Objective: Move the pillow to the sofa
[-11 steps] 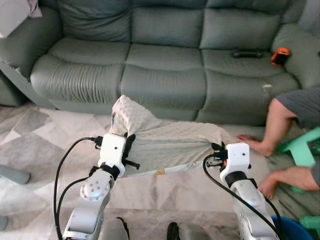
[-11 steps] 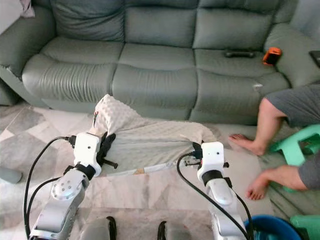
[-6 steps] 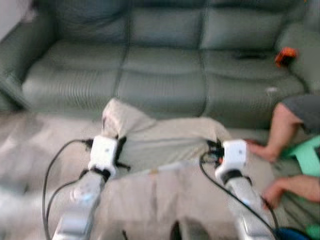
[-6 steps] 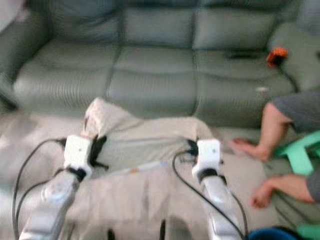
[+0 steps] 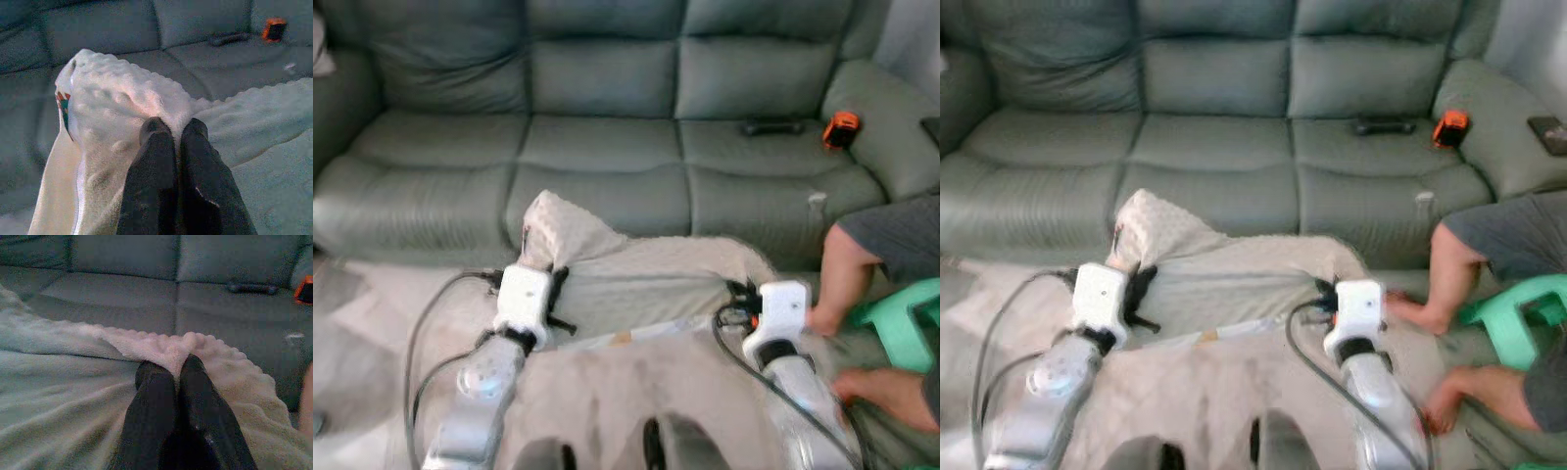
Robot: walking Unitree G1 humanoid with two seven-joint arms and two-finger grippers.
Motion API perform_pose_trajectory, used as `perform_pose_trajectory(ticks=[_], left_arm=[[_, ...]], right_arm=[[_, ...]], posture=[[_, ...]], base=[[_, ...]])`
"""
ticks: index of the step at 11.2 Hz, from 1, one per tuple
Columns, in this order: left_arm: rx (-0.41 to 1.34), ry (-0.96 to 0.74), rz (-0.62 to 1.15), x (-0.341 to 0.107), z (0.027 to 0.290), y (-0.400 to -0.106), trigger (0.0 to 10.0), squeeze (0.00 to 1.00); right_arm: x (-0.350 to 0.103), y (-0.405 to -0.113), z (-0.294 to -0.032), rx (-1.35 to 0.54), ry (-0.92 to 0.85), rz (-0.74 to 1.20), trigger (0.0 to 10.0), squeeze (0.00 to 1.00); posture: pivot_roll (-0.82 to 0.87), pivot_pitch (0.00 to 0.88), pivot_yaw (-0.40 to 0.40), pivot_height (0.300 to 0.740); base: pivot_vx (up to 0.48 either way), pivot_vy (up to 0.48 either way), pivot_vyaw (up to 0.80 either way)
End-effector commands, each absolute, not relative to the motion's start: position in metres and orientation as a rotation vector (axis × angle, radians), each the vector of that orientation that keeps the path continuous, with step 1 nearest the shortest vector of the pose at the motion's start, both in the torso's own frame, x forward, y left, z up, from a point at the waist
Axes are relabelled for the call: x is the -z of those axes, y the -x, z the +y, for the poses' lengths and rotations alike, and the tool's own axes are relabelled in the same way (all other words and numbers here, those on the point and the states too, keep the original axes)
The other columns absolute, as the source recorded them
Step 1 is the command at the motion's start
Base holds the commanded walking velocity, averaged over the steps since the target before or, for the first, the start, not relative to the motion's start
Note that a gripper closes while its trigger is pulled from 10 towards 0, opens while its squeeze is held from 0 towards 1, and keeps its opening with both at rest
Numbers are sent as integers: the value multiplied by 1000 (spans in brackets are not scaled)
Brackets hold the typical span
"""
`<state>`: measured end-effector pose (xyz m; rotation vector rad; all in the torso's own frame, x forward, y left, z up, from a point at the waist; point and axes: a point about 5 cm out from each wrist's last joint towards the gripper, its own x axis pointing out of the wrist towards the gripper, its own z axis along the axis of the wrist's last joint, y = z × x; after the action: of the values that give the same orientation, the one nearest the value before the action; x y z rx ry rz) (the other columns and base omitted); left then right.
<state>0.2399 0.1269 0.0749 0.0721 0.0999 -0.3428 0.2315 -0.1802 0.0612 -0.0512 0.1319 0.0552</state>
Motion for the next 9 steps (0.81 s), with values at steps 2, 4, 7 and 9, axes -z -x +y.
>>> perform_pose_trajectory(ticks=[2, 4, 7, 9], left_arm=[[312, -93, 77, -79, 136, -242, 10000, 0], [317, -91, 70, -81, 135, -244, 10000, 0], [323, -92, 66, -82, 134, -246, 10000, 0], [310, -96, 60, -83, 135, -247, 10000, 0]], right_arm=[[-69, -234, -181, -43, 51, 96, 10000, 0], [-69, -235, -180, -46, 56, 95, 10000, 0], [-69, -236, -179, -49, 54, 95, 10000, 0], [-70, -237, -178, -52, 65, 88, 10000, 0]], posture=[[-59, 142, -24, 740], [-57, 140, -22, 740], [-55, 140, -20, 740], [-54, 141, -17, 740]], base=[[439, 0, 0], [461, 0, 0], [461, 0, 0], [459, 0, 0]])
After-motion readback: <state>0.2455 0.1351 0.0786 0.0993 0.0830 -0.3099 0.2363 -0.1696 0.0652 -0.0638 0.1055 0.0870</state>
